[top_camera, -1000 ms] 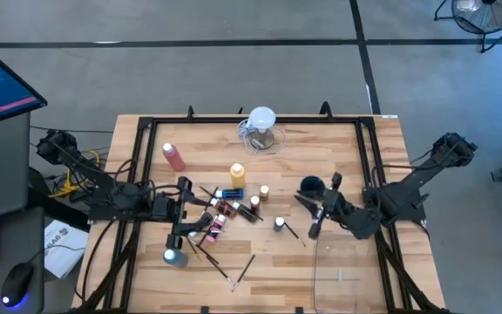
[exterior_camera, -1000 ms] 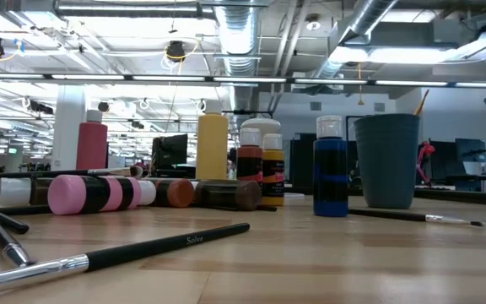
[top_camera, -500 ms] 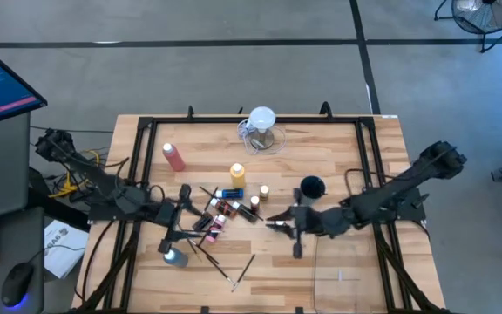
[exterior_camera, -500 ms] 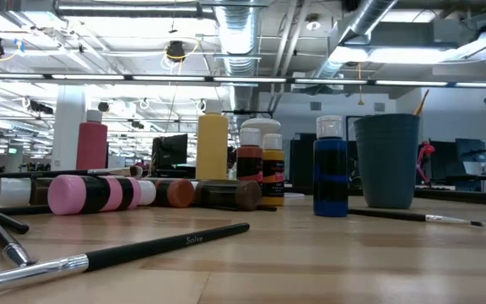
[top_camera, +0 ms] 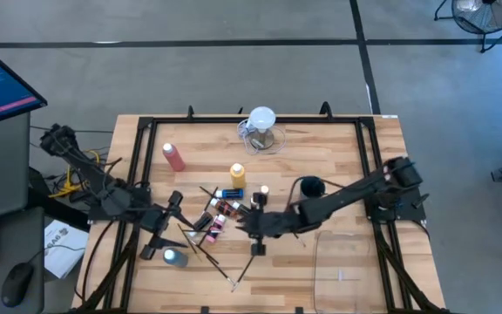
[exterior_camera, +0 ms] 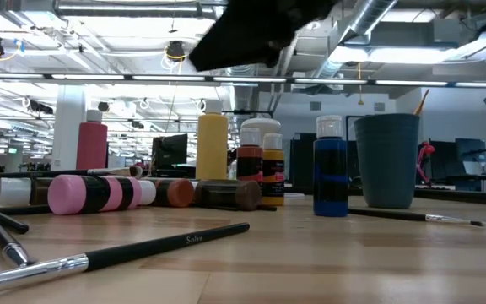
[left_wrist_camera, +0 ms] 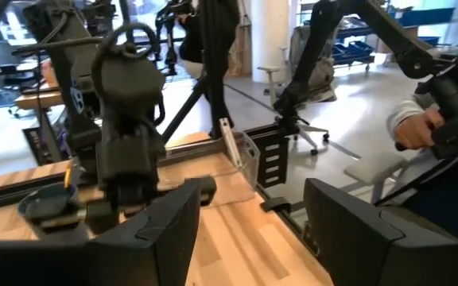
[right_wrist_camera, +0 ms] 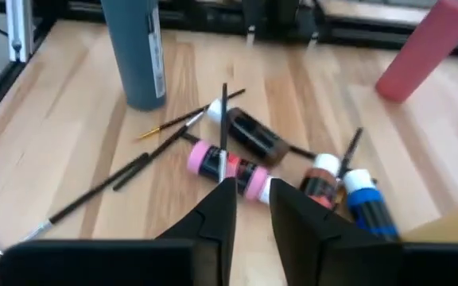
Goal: Pick & Place Paint Supplies
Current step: Put the black silver paintbrush into the blue cup
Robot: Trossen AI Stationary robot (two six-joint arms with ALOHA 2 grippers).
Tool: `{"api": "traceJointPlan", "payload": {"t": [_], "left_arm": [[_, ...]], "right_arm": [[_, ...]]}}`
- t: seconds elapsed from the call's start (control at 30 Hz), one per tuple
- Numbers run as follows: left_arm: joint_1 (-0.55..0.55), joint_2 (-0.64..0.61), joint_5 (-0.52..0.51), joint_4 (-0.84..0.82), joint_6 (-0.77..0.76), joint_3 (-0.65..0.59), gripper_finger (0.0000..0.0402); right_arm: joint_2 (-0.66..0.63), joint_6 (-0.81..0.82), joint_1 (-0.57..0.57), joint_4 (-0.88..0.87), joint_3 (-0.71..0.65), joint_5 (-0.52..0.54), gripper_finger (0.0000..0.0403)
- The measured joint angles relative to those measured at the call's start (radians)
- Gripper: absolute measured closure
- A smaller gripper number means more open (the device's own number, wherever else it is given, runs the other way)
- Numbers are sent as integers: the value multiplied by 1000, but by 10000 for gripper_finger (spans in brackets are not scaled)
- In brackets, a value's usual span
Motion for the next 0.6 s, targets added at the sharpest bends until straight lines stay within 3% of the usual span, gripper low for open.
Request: {"api": "traceJointPlan", "payload": {"t": [0.27, 0.6], "left_arm": [[-40, -12, 0, -2, 0, 0, 189], [-79, -25, 0, -1, 13, 0, 189]], "right_arm": [[157, 7, 24, -196, 220, 1, 258], [268, 32, 33, -168, 277, 1, 194]]}}
